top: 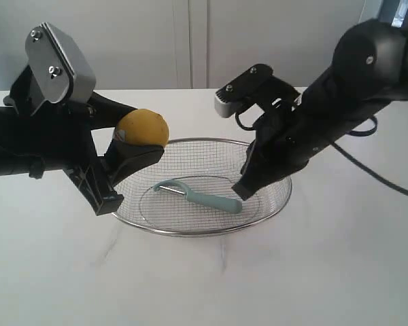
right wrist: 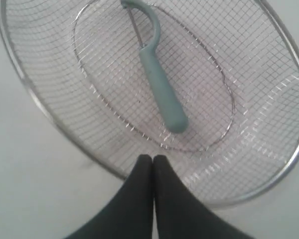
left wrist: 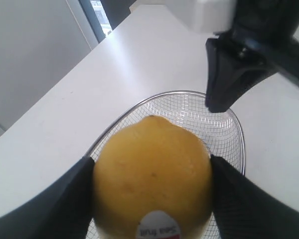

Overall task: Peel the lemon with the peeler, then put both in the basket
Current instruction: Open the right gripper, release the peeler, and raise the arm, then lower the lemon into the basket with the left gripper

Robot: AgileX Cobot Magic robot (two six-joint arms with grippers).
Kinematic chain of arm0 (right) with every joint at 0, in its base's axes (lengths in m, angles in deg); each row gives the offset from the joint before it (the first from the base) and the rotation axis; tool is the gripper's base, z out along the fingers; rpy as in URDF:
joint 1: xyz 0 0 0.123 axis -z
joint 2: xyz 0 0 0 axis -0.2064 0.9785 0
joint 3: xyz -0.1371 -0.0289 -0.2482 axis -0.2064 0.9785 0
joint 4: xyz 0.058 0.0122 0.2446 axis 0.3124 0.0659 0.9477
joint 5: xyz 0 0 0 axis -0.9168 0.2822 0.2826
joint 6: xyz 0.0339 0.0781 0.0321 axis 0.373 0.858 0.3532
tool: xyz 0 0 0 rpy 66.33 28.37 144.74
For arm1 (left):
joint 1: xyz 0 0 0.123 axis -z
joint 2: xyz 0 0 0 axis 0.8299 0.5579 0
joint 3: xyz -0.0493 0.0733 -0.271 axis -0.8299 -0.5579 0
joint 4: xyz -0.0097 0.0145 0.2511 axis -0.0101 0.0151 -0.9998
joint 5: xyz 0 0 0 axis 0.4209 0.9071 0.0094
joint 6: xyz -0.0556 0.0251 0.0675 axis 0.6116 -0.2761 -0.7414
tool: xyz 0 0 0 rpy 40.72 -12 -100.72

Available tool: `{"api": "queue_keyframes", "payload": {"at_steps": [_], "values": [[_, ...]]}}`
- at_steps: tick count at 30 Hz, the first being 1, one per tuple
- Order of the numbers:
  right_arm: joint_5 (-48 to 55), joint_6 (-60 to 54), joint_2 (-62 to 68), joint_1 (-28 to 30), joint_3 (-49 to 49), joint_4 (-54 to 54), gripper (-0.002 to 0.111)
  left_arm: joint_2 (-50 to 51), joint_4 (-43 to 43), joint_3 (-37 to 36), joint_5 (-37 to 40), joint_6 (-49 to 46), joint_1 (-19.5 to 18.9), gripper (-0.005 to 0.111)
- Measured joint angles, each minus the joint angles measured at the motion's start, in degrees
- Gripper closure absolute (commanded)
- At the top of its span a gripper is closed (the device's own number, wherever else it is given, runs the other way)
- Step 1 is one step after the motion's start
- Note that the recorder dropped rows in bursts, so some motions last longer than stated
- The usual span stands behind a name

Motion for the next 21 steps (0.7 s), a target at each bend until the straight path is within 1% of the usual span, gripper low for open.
{"api": "queue_keyframes", "payload": {"at_steps": [5,8,13,16,21], "values": [[15.9,1.5,-6.9,0.0,-0.9,-7.9,0.108,0.0,0.0,0.0,0.0,0.0,0.0,0.107],[21.4,2.1,-11.0,0.0,-0.9,-13.2,0.108,0.9,0.0,0.0,0.0,0.0,0.0,0.107],[21.3,6.6,-16.9,0.0,-1.1,-18.1,0.108,6.0,0.1,2.9,0.1,0.0,0.0,0.107],[20.5,7.6,-18.6,0.0,-1.1,-18.9,0.108,10.7,1.5,6.8,-1.2,0.0,0.0,0.107],[19.9,8.8,-19.2,0.0,-1.1,-20.4,0.108,19.6,3.4,15.4,-6.6,0.9,0.0,0.107]]}}
